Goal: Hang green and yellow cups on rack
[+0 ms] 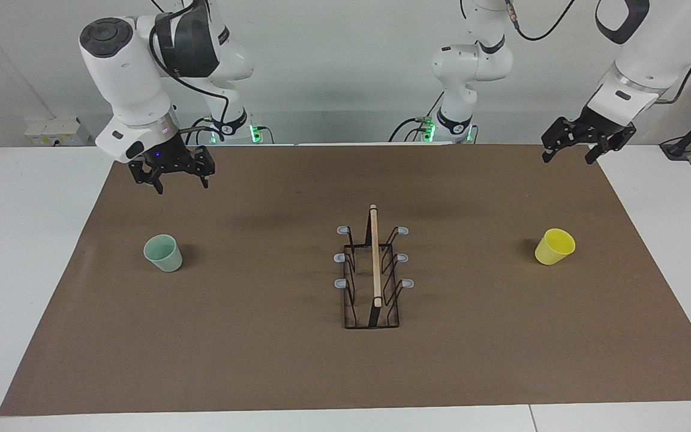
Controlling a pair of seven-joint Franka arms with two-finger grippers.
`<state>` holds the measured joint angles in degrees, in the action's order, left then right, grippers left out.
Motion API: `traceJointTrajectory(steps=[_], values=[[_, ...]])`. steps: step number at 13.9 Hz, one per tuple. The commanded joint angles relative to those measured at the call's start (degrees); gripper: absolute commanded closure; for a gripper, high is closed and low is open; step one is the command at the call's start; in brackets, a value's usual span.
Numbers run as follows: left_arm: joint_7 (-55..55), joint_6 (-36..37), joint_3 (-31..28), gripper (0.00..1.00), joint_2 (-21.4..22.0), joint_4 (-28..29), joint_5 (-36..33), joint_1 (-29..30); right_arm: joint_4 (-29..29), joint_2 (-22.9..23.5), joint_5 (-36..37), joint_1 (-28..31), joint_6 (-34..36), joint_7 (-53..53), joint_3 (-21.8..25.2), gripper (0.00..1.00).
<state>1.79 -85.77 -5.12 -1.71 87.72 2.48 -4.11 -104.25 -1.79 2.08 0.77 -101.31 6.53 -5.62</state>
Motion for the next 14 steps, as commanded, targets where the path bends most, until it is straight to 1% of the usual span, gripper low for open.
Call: traceJointTrajectory(steps=[1,4,6,8,11,13,14], values=[[-8.8,-1.3,-2.7,0.01,-1.6,0.0,0.9,-0.9,-1.1,1.7,4.0,0.0,-2.7,6.5,-0.1,0.00],[-17.1,-2.0,-4.1,0.01,-4.4,-0.9,1.5,-0.8,-1.0,6.0,12.1,-3.5,-4.0,11.0,-0.2,0.00],[-22.4,-2.0,-6.5,0.01,-7.0,-1.8,4.4,-0.9,-1.0,8.6,14.2,-3.8,-5.0,15.1,-0.2,0.00],[-26.3,-2.0,-9.1,0.00,-10.0,-3.9,7.2,-1.3,-1.2,10.5,18.7,-5.3,-6.2,17.8,-0.2,0.00],[-31.8,-2.1,-12.5,0.00,-13.6,-5.7,11.5,-1.3,-1.6,12.2,23.6,-5.8,-6.8,26.8,-0.3,0.00],[-35.0,-2.2,-15.0,0.00,-15.1,-6.0,14.8,-1.4,-1.7,14.6,30.0,-7.3,-6.4,27.5,-0.3,0.00],[-35.6,-2.3,-15.8,0.00,-16.0,-6.2,15.7,-1.5,-1.9,15.6,32.2,-7.4,-6.6,27.7,-0.3,0.00]])
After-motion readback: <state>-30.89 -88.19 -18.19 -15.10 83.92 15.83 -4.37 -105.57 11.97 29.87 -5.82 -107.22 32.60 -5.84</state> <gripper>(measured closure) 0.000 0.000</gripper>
